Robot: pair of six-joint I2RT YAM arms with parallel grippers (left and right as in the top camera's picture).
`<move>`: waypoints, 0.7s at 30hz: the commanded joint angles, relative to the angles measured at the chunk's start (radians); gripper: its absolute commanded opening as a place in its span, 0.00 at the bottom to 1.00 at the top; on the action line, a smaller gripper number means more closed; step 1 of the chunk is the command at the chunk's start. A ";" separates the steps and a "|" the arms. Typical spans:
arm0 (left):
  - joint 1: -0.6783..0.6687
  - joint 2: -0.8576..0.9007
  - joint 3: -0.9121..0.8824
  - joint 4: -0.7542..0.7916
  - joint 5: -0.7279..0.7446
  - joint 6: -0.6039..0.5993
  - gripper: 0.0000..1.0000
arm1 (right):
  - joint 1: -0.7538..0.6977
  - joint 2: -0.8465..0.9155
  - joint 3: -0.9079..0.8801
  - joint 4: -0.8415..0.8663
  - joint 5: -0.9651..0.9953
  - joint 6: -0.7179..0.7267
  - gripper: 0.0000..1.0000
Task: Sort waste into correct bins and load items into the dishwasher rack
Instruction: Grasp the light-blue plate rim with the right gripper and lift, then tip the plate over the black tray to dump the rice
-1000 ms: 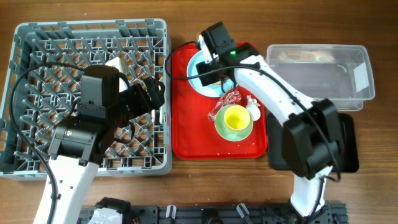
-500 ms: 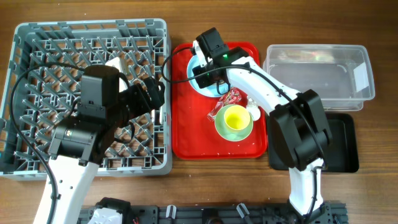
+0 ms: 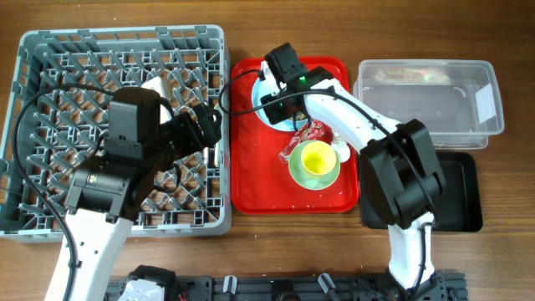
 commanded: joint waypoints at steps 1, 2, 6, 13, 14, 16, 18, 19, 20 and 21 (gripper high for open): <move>0.006 -0.001 0.009 0.002 -0.002 0.008 1.00 | 0.001 0.012 0.006 -0.012 -0.001 0.008 0.04; 0.006 -0.001 0.009 0.002 -0.002 0.008 1.00 | 0.001 0.004 0.014 -0.020 0.021 0.008 0.04; 0.006 -0.001 0.009 0.002 -0.002 0.008 1.00 | 0.002 -0.065 0.051 -0.072 0.122 0.008 0.04; 0.006 -0.001 0.009 0.002 -0.002 0.008 1.00 | 0.002 -0.316 0.064 -0.210 0.198 0.093 0.04; 0.006 -0.001 0.009 0.002 -0.002 0.008 1.00 | 0.002 -0.359 0.064 -0.234 0.201 0.105 0.04; 0.006 -0.001 0.009 0.002 -0.002 0.008 1.00 | 0.001 -0.433 0.064 -0.287 0.201 0.107 0.04; 0.006 -0.001 0.009 0.002 -0.002 0.008 1.00 | -0.011 -0.505 0.063 -0.397 0.208 0.161 0.04; 0.006 -0.001 0.009 0.002 -0.002 0.008 1.00 | -0.021 -0.523 0.063 -0.442 0.207 0.187 0.04; 0.006 -0.001 0.009 0.002 -0.002 0.008 1.00 | -0.034 -0.536 0.063 -0.488 0.193 0.203 0.04; 0.006 -0.001 0.009 0.002 -0.002 0.008 1.00 | -0.068 -0.554 0.063 -0.566 0.137 0.203 0.04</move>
